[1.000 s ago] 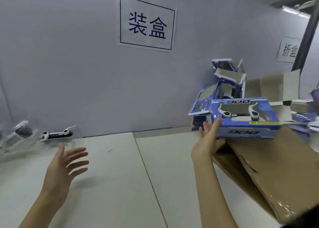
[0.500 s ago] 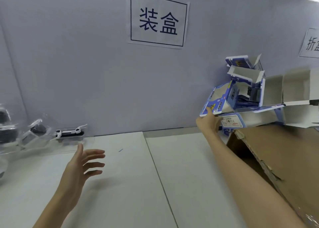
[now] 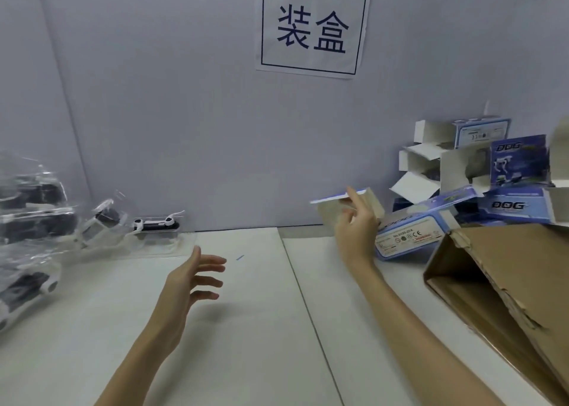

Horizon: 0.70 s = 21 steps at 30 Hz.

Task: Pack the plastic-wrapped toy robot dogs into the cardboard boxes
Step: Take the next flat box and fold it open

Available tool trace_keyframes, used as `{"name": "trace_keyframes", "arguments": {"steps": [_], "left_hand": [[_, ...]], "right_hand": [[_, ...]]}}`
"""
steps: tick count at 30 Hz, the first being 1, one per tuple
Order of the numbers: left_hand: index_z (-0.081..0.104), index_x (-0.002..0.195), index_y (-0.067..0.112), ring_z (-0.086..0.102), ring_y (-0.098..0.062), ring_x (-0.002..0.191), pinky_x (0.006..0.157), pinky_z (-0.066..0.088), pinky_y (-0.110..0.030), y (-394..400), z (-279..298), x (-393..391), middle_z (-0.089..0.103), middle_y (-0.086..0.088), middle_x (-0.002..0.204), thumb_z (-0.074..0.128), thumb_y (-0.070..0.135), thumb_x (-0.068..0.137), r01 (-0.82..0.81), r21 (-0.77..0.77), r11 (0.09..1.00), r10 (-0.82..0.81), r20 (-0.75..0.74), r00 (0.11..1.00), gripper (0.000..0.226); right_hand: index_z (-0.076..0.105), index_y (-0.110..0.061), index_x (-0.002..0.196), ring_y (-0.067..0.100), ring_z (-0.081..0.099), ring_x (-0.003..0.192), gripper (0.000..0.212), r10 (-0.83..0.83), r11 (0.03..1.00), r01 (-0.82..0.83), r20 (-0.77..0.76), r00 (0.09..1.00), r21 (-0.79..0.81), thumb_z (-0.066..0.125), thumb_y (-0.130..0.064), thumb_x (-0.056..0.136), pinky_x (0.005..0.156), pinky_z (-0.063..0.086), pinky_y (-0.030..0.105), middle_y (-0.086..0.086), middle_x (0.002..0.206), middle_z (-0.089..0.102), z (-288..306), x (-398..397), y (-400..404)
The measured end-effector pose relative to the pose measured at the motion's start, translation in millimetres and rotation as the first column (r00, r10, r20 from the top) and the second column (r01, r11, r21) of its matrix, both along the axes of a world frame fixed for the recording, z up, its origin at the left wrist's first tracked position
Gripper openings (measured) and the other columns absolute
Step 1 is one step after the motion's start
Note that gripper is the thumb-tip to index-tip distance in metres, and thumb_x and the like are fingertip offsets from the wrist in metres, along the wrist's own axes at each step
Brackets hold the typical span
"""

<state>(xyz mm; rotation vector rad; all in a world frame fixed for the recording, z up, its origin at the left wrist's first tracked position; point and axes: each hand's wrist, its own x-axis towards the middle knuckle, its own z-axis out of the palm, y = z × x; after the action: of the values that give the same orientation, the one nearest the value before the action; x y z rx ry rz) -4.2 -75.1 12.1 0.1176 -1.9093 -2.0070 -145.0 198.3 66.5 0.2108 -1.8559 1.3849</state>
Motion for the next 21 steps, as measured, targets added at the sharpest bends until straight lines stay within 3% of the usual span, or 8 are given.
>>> {"name": "trace_keyframes", "arguments": {"steps": [2, 5, 9, 11, 14, 17, 19, 21], "left_hand": [[0.078, 0.105, 0.035, 0.070, -0.025, 0.096, 0.074, 0.059, -0.039, 2.0, -7.0, -1.7, 0.071, -0.007, 0.116, 0.059, 0.029, 0.106, -0.031, -0.136, 0.990, 0.029, -0.020, 0.999, 0.020], [0.045, 0.146, 0.042, 0.057, -0.019, 0.121, 0.077, 0.060, -0.032, 3.4, -21.4, -3.8, 0.049, 0.007, 0.144, 0.079, 0.008, 0.089, -0.112, -0.459, 0.881, 0.080, -0.089, 0.993, 0.074], [0.017, 0.162, 0.037, 0.029, 0.002, 0.146, 0.103, 0.040, -0.020, 7.5, -25.2, -3.3, 0.019, 0.028, 0.162, 0.096, 0.024, 0.072, -0.188, -0.574, 0.797, 0.058, -0.237, 0.970, 0.120], [0.029, 0.156, 0.042, 0.038, -0.002, 0.145, 0.107, 0.039, -0.022, 11.5, -16.2, -0.1, 0.031, 0.024, 0.161, 0.098, 0.036, 0.069, -0.241, -0.535, 0.810, 0.075, -0.312, 0.947, 0.111], [0.038, 0.141, 0.044, 0.063, -0.007, 0.121, 0.092, 0.053, -0.026, 20.4, 3.0, 7.7, 0.062, 0.017, 0.132, 0.093, 0.043, 0.068, -0.245, -0.351, 0.904, 0.096, -0.392, 0.915, 0.092], [0.030, 0.146, 0.040, 0.068, -0.015, 0.107, 0.094, 0.059, -0.034, 19.3, 20.2, 12.8, 0.065, 0.006, 0.115, 0.088, 0.042, 0.076, -0.166, -0.125, 0.978, 0.092, -0.458, 0.884, 0.091], [0.031, 0.145, 0.048, 0.069, -0.029, 0.110, 0.092, 0.061, -0.046, 16.0, 26.7, 15.2, 0.066, -0.006, 0.120, 0.083, 0.045, 0.080, -0.086, -0.015, 0.996, 0.070, -0.449, 0.891, 0.083], [0.034, 0.145, 0.048, 0.069, -0.029, 0.119, 0.089, 0.062, -0.041, 16.3, 28.2, 17.1, 0.067, -0.004, 0.134, 0.078, 0.046, 0.085, -0.048, -0.020, 0.999, 0.034, -0.434, 0.900, 0.075]], "right_hand": [[0.066, 0.000, 0.135, 0.005, 0.057, 0.103, 0.055, 0.061, 0.998, -0.060, -0.061, 0.996, 0.023, 0.043, 0.020, 0.089, 0.092, 0.044, 0.008, 0.002, 0.118, 0.064, -8.5, 28.0, -31.8], [0.072, -0.004, 0.128, -0.003, 0.062, 0.095, 0.051, 0.203, 0.979, -0.198, -0.141, 0.969, 0.044, 0.045, 0.019, 0.090, 0.086, 0.050, 0.014, -0.009, 0.108, 0.067, -18.6, 70.8, -67.7], [0.076, -0.014, 0.120, 0.012, 0.071, 0.088, 0.051, 0.430, 0.903, -0.419, -0.243, 0.869, 0.097, 0.043, 0.011, 0.091, 0.074, 0.053, 0.017, -0.016, 0.107, 0.071, -23.2, 118.3, -85.0], [0.073, -0.015, 0.126, 0.018, 0.071, 0.090, 0.050, 0.542, 0.837, -0.540, -0.268, 0.797, 0.089, 0.044, 0.009, 0.093, 0.075, 0.053, 0.019, -0.006, 0.112, 0.072, -20.3, 131.4, -85.5], [0.047, -0.013, 0.152, 0.026, 0.066, 0.118, 0.056, 0.623, 0.778, -0.612, -0.298, 0.723, 0.142, 0.048, 0.001, 0.098, 0.091, 0.054, 0.030, 0.005, 0.133, 0.065, -10.0, 134.8, -80.3], [0.033, -0.015, 0.156, 0.026, 0.052, 0.138, 0.060, 0.516, 0.856, -0.470, -0.327, 0.792, 0.215, 0.056, -0.012, 0.101, 0.107, 0.049, 0.039, -0.001, 0.152, 0.051, -5.6, 117.5, -68.0], [0.036, -0.021, 0.154, 0.023, 0.045, 0.145, 0.058, 0.509, 0.856, -0.463, -0.224, 0.831, 0.228, 0.060, -0.021, 0.102, 0.112, 0.047, 0.043, -0.009, 0.159, 0.043, -8.9, 105.8, -60.9], [0.035, -0.027, 0.157, 0.015, 0.039, 0.150, 0.060, 0.570, 0.807, -0.542, -0.073, 0.818, 0.236, 0.058, -0.033, 0.102, 0.117, 0.043, 0.039, -0.015, 0.162, 0.038, -13.7, 100.7, -58.2]]}}
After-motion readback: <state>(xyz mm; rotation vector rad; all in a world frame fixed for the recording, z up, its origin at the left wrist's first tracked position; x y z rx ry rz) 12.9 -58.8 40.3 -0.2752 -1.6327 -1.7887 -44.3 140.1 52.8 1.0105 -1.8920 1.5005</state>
